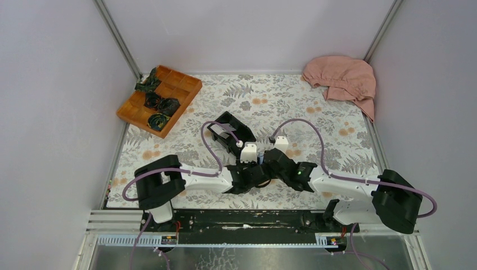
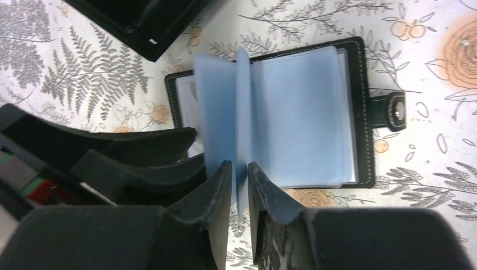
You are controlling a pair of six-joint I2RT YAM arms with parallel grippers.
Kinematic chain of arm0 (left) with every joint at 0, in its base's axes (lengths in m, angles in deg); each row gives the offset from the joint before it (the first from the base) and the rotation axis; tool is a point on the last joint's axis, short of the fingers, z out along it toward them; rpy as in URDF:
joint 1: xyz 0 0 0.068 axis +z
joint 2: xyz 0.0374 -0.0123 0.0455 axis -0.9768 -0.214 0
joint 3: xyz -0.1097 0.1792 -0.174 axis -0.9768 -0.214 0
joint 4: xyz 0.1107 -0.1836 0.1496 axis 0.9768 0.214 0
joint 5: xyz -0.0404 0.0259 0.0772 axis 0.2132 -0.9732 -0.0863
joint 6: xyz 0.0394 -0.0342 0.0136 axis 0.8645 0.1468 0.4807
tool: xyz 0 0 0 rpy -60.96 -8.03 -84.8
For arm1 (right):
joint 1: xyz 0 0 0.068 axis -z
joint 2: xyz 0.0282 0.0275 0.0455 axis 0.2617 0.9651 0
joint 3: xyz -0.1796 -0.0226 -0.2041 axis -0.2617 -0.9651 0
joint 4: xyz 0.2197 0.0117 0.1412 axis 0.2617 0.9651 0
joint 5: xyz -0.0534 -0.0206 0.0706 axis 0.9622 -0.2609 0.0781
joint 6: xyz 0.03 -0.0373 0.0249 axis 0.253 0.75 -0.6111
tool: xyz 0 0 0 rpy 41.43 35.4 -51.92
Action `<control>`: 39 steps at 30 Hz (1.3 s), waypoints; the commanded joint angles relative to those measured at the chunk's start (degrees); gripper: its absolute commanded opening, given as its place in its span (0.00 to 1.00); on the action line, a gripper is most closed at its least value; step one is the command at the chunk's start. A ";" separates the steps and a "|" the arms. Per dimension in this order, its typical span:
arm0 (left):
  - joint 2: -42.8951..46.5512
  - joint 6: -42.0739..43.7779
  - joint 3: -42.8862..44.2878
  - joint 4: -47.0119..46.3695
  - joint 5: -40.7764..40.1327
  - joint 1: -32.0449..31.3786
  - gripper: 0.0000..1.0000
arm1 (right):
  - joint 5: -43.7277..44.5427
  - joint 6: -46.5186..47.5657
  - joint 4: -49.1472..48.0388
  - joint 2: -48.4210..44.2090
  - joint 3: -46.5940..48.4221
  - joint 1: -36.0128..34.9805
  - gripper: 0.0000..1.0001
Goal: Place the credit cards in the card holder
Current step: Turn over the card slot in the card holder.
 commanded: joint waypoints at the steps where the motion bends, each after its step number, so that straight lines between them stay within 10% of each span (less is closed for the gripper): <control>1: -0.37 -2.03 -2.69 4.98 0.01 -0.36 0.50 | 2.49 -0.40 -2.77 0.69 3.22 -2.17 0.24; 39: 12.38 -16.74 -3.79 25.88 -6.23 -6.17 0.53 | 7.86 1.20 -1.75 15.59 6.69 -8.08 0.24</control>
